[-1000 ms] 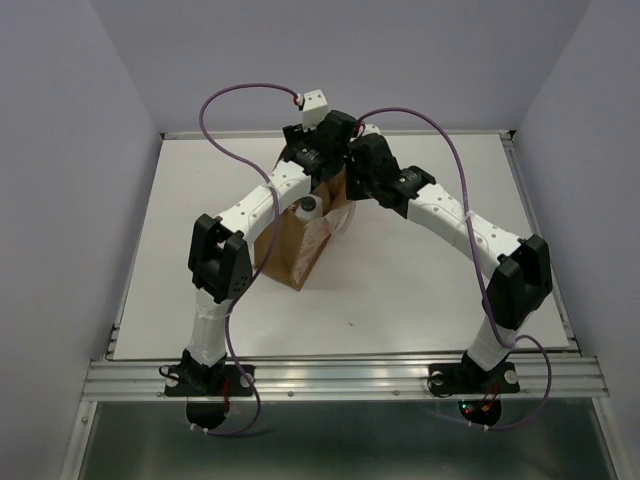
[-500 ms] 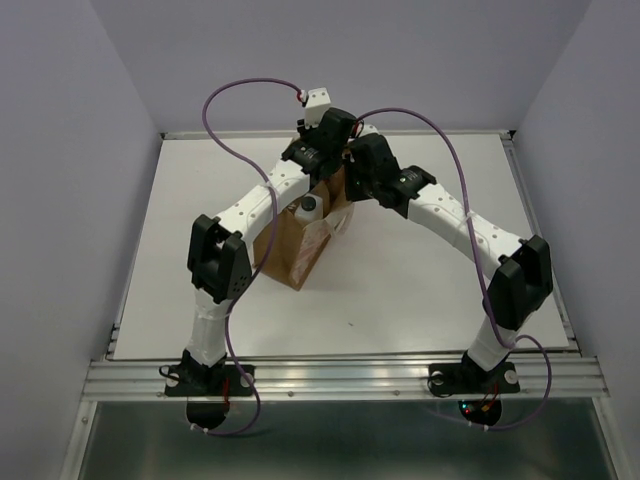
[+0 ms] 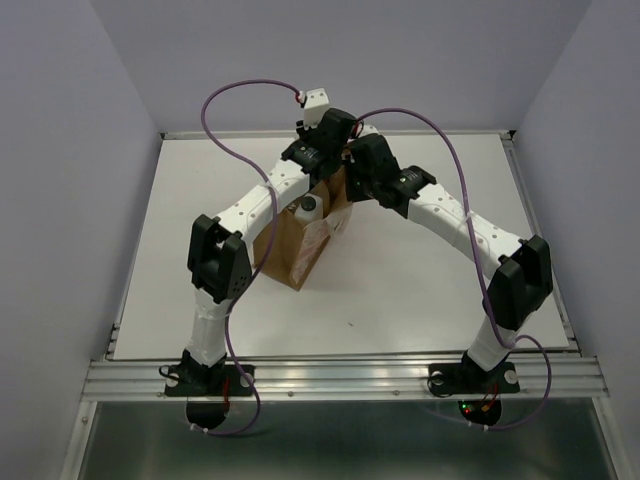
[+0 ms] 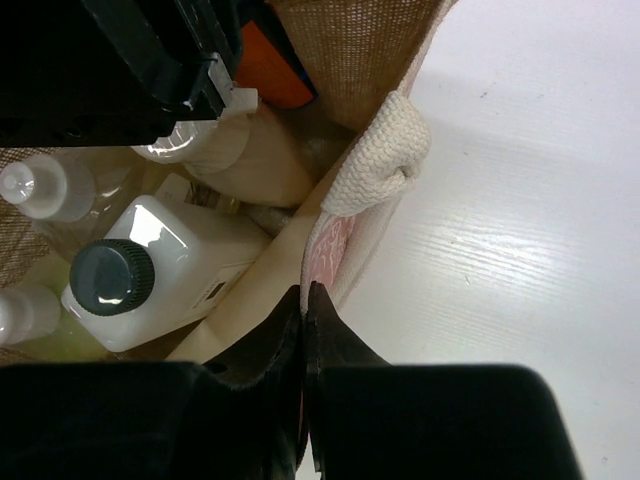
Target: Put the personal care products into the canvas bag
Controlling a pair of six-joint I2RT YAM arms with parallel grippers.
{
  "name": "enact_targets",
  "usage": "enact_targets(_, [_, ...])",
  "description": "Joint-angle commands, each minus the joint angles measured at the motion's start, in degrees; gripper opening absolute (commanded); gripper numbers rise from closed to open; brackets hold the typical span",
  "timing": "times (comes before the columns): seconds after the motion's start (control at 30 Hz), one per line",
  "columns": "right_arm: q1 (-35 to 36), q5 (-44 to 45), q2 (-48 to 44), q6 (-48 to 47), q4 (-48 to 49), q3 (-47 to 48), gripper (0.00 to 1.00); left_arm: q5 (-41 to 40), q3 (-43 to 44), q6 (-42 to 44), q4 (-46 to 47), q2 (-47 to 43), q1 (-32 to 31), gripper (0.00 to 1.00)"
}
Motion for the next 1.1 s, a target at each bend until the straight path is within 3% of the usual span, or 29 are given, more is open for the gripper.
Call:
enact_targets(0.0, [0.8, -0.3, -2.1, -2.1, -0.5, 0.2, 0.02, 1.2, 1.8, -4.2, 0.3, 2.2, -0.6, 0.06])
enact_targets(0.7, [0.8, 0.0, -2.8, -1.5, -0.5, -1.1, 0.03, 2.4, -1.4, -6.4, -3.4, 7.3, 0.1, 0.14])
enact_targets(0.97, [0.8, -0.9, -3.2, -1.0, -0.5, -0.7, 0.07, 2.7, 1.3, -4.6, -3.5, 3.3, 0.1, 0.34])
enact_targets(1.0, [0.8, -1.0, -3.1, -1.0, -0.5, -0.6, 0.07, 3.0, 1.7, -4.0, -2.6, 1.6, 0.1, 0.39])
enact_targets(1.03, [0.8, -1.1, -3.2, -1.0, -0.5, -0.5, 0.08, 3.3, 2.2, -3.0, -2.1, 0.6, 0.1, 0.53])
enact_targets(1.07, [0.8, -1.3, -3.2, -1.0, -0.5, -0.4, 0.11, 4.0, 2.5, -2.5, -1.5, -1.2, 0.0, 0.57])
